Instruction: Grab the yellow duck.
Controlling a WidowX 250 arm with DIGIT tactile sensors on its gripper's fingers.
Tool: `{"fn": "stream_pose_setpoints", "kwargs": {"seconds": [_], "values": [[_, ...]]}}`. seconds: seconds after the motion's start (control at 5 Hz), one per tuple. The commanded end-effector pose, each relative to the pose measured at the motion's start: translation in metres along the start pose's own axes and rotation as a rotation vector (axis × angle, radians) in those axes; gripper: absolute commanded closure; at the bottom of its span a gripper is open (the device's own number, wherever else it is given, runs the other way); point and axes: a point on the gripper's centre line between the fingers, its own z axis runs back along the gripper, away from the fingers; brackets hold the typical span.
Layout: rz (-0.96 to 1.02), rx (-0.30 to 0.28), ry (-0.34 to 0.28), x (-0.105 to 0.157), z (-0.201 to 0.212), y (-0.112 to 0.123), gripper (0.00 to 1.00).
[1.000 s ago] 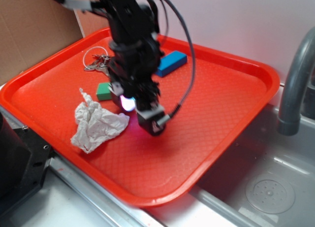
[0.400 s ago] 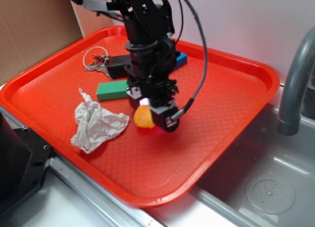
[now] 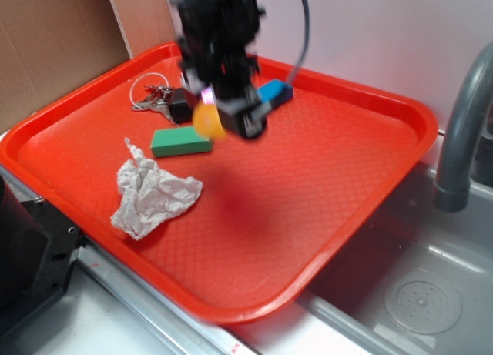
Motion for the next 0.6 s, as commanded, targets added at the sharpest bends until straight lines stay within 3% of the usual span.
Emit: {"fn": "stream_pose_setpoints", "kwargs": {"seconds": [0.0,0.2,0.4], "values": [[0.033,0.107,-0.047,0.013,0.071,0.018,1.00],[0.092,0.145,-0.083,-0.005,0.098,0.014,1.00],[0.146,0.143,-0.095,-0.024,0.113,0.011,1.00]]}}
